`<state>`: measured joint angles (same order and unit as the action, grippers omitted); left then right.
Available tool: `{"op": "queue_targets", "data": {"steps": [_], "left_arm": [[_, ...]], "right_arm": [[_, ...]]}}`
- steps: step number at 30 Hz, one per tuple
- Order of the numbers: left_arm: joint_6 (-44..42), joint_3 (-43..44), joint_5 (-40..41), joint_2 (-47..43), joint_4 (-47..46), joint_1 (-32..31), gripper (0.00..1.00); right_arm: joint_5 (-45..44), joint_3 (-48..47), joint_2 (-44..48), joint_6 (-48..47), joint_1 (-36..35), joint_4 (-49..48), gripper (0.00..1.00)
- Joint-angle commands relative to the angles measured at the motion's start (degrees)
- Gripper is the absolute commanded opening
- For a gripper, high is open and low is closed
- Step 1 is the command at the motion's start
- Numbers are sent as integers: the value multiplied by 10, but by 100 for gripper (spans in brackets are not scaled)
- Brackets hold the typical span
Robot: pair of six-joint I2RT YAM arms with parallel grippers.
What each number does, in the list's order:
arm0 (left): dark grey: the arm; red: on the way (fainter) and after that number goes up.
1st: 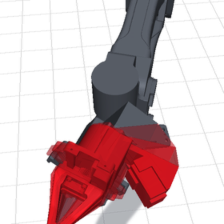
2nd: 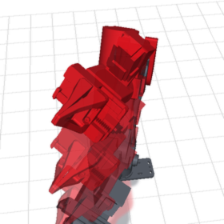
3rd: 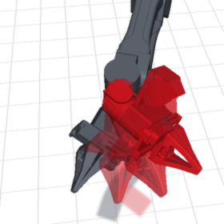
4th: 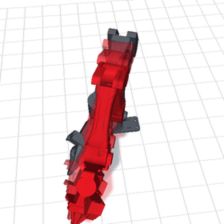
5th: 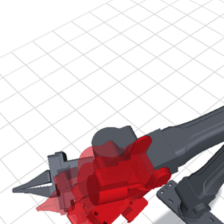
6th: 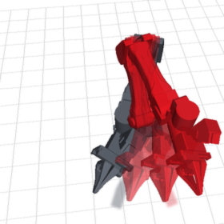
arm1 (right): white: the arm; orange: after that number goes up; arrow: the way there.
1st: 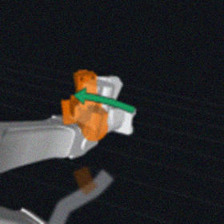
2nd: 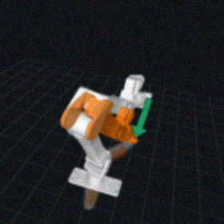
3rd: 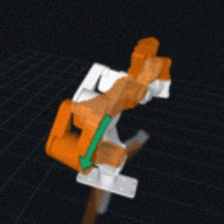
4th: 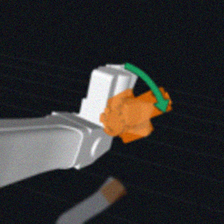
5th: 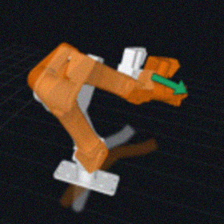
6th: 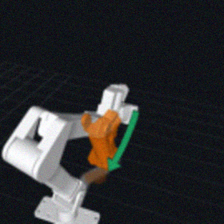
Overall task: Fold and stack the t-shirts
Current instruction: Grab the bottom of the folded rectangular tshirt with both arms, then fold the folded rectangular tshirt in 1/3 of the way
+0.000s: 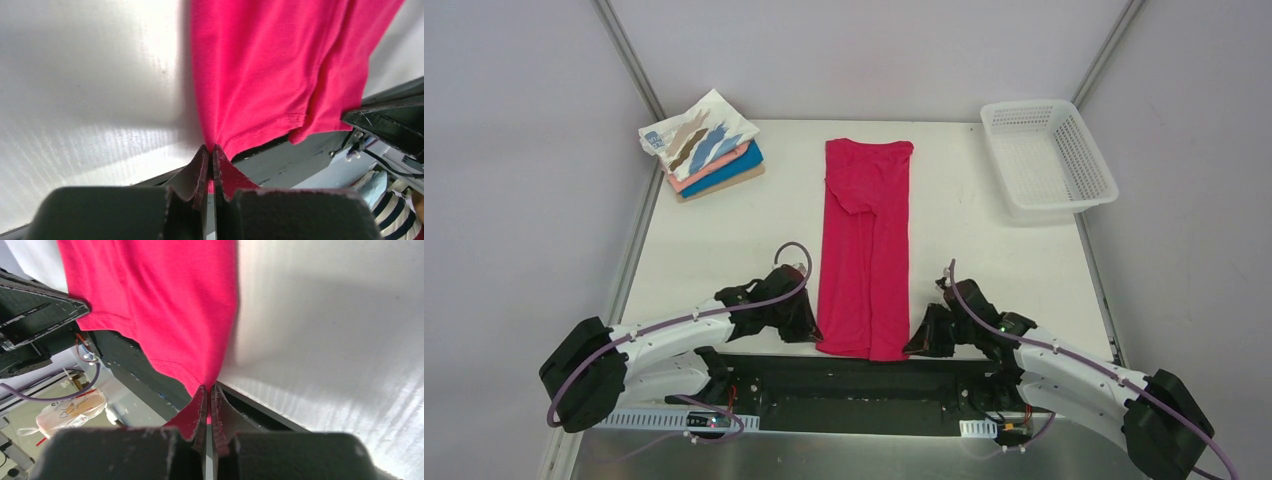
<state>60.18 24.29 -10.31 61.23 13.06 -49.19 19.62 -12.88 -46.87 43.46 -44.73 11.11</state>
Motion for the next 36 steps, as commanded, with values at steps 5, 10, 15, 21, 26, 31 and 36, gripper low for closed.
{"op": "queue_targets", "data": {"steps": [5,10,15,21,26,31,36], "left_arm": [[-76,80,-1,-10,-11,17,0],[-131,140,40,26,-26,67,0],[-167,233,39,102,-40,111,0],[-173,311,7,202,-72,159,0],[-183,361,-1,264,-73,190,0],[-192,404,-10,318,-74,224,0],[-211,441,-14,356,-73,235,0]], "right_arm": [[-54,-139,-29,-39,4,60,0],[-111,-214,-78,-87,17,70,0],[-179,-281,-133,-112,51,49,0],[-189,-332,-210,-118,92,-22,0],[-191,-392,-281,-115,126,-43,0],[-214,-443,-345,-125,149,-42,0],[-210,-480,-397,-132,170,-43,0]]}}
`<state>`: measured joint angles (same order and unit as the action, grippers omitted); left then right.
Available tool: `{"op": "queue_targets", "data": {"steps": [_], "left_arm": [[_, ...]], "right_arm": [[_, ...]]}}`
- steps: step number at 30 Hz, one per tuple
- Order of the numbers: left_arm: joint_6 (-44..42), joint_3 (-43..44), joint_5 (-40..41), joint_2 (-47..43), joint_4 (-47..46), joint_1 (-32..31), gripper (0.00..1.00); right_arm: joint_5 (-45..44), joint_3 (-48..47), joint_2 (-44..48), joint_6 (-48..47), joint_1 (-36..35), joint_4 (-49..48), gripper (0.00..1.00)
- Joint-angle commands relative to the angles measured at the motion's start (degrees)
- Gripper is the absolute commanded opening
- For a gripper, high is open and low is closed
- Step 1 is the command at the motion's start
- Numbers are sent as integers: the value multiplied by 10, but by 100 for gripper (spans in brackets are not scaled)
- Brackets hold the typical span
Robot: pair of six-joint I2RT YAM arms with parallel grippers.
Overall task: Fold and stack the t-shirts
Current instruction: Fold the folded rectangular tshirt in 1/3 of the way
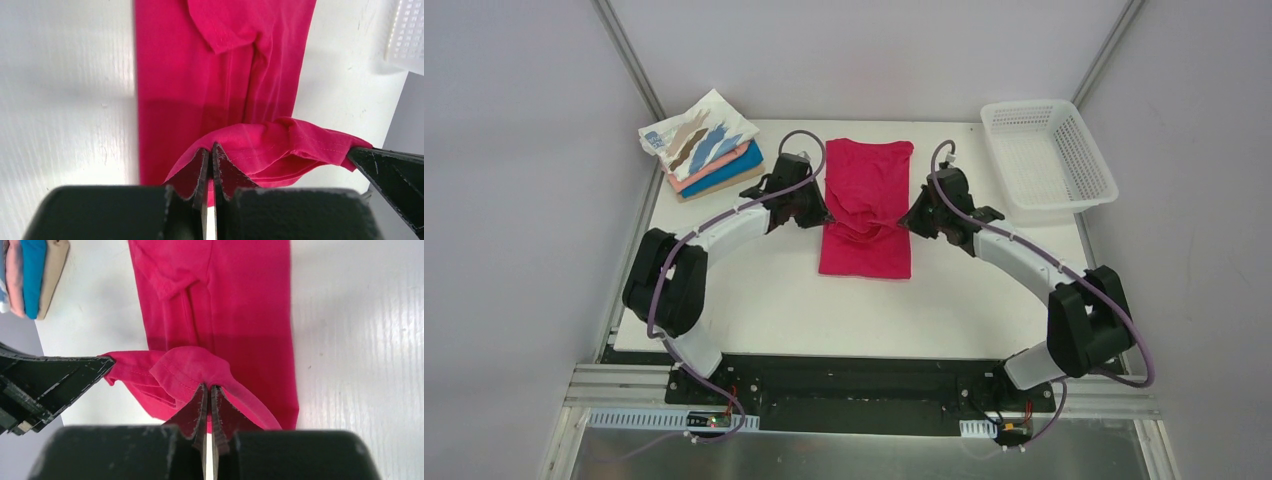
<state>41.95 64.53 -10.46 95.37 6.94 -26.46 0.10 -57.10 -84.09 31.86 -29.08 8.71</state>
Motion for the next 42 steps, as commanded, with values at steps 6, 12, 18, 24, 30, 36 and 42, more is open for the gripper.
{"op": "queue_targets", "data": {"steps": [6,12,18,24,30,36,42], "left_arm": [[-41,63,-25,56,-4,25,0],[-43,87,-32,98,7,35,0],[-42,110,-34,137,13,46,0],[-31,135,-40,170,21,55,0],[-33,142,-32,159,28,67,36],[-51,93,25,65,31,69,99],[-59,-33,128,-65,44,72,99]], "right_arm": [[-9,-50,-57,-18,34,-29,0],[10,-65,-101,-15,49,-35,0],[29,-88,-154,-13,64,-58,0],[40,-121,-204,-12,84,-56,0],[95,-171,-235,-21,102,-25,43],[109,-156,-184,-56,102,-2,99],[153,-80,-110,-133,47,-11,100]]}}
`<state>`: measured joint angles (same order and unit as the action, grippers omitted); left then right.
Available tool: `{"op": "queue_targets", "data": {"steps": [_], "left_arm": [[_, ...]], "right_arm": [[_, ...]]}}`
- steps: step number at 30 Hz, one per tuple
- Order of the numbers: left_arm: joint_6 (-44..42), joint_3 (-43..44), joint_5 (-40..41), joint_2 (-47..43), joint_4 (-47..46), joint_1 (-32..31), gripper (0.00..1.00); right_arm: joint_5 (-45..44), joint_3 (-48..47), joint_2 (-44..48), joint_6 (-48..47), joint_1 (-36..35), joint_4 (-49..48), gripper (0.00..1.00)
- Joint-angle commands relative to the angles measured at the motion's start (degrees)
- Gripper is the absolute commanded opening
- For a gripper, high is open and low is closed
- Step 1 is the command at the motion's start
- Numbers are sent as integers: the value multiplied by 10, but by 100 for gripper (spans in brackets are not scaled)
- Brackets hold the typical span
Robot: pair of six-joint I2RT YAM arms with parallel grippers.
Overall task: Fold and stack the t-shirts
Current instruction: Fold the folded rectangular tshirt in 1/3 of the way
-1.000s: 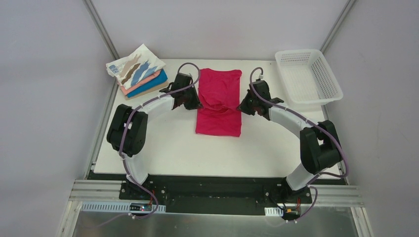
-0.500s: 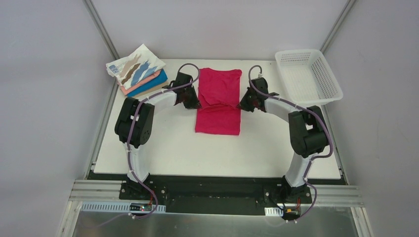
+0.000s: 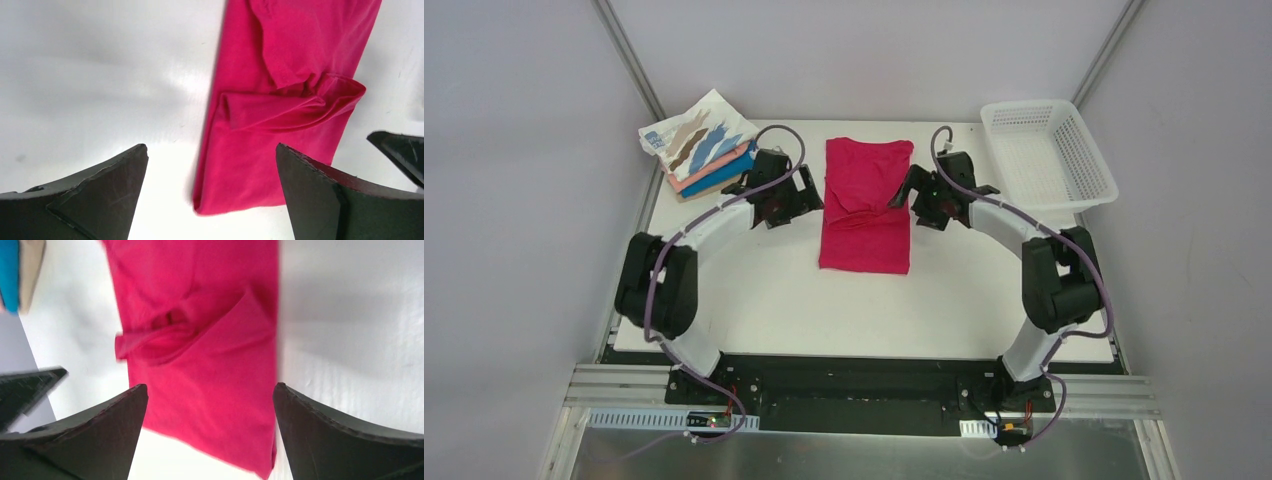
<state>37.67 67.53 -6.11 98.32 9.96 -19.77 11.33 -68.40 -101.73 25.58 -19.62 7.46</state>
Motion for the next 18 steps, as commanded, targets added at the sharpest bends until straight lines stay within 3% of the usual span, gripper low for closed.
{"op": "queue_targets", "data": {"steps": [1,8,14,18], "left_arm": [[-14,-85,93,-114,16,6,99],[27,-195,110,-215,31,9,99],[47,-243,120,-260,40,9,99],[47,-255,125,-272,43,9,99]], "right_arm": [[41,36,67,-87,-65,5,100],[43,-17,1,-112,-154,10,99],[56,-94,-84,-122,-165,12,99],[12,-154,-147,-144,-165,3,100]]}}
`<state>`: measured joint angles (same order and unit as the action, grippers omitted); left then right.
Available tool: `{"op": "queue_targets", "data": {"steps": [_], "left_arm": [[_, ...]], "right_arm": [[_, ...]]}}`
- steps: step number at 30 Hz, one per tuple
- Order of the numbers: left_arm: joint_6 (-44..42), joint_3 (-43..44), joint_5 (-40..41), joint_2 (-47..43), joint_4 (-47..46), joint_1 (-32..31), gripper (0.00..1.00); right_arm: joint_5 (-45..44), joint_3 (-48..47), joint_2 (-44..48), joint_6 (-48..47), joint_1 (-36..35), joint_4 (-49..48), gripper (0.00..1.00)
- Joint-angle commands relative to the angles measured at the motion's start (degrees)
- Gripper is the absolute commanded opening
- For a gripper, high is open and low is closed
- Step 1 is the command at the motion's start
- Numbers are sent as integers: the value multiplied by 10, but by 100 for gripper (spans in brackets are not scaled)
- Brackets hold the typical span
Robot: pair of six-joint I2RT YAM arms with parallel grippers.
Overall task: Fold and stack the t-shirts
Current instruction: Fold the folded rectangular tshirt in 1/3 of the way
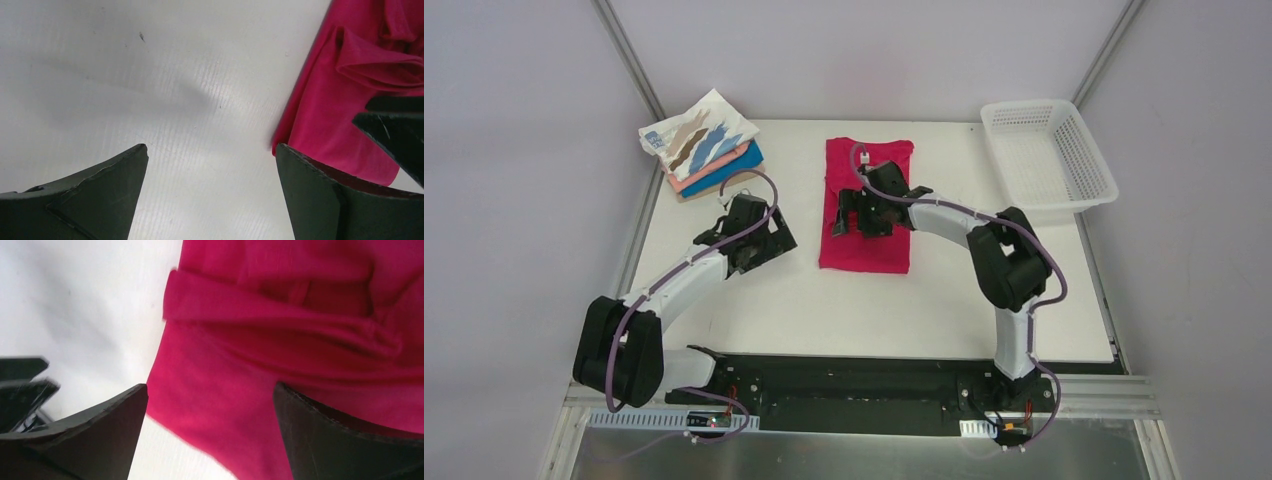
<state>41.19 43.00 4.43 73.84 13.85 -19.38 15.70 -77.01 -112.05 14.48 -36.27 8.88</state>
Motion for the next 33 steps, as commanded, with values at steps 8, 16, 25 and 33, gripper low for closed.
{"op": "queue_targets", "data": {"steps": [8,16,25,33], "left_arm": [[12,-28,-2,-43,5,5,99],[15,-25,-31,-28,0,5,99],[25,10,-147,73,-112,5,99],[34,57,-231,201,-174,0,86]], "right_arm": [[-152,-226,-120,-51,15,-9,100],[-90,-348,-129,-13,40,32,100],[-140,74,179,125,80,-55,100],[10,296,280,214,141,-82,99]]}}
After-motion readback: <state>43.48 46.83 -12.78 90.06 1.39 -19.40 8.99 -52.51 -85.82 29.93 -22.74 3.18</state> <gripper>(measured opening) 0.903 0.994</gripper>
